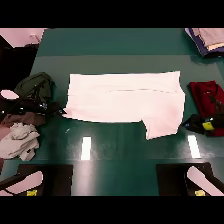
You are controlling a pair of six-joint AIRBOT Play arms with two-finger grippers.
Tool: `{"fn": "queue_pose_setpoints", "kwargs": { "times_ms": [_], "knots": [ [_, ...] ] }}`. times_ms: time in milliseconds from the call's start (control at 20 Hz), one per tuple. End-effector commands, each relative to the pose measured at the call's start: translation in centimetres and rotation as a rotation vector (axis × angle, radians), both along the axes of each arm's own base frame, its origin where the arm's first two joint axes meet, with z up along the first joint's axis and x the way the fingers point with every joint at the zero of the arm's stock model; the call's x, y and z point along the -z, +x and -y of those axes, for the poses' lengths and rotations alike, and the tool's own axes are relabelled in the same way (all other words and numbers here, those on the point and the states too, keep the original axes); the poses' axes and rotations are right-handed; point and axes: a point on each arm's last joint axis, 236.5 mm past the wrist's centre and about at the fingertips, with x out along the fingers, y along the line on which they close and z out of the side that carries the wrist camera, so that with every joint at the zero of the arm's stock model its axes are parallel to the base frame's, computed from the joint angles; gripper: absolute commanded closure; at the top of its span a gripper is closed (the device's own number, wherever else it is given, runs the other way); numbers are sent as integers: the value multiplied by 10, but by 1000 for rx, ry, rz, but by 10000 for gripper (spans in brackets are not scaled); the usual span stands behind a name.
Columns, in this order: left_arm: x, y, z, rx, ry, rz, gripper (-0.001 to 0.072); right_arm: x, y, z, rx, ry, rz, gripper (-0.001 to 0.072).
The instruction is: Fold the shirts.
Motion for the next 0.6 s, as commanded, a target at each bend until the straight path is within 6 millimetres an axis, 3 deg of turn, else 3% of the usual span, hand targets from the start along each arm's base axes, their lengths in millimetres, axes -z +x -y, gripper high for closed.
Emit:
{"fn": "queue_pose_setpoints", "kwargs": {
  "times_ms": [0, 250, 300, 350, 400, 450, 550],
  "knots": [
    [-4, -1, 2, 9, -6, 2, 683, 28, -1, -10, 37, 38, 6, 316],
    [-4, -3, 2, 13, -10, -5, 682, 37, 21, -22, -54, 10, 17, 357],
    [-4, -3, 2, 13, -9, -4, 683, 37, 25, -23, -65, 4, 23, 410],
    [-4, -3, 2, 14, -9, -5, 682, 36, 28, -23, -71, -2, 29, 411],
    [-4, -3, 2, 14, -9, -5, 682, 36, 29, -22, -72, -10, 34, 452],
    [-4, -3, 2, 15, -9, -5, 682, 35, 28, -21, -75, -17, 39, 623],
    [-4, -4, 2, 17, -4, -6, 683, 30, 26, -13, -94, -64, 56, 693]
  ]
}}
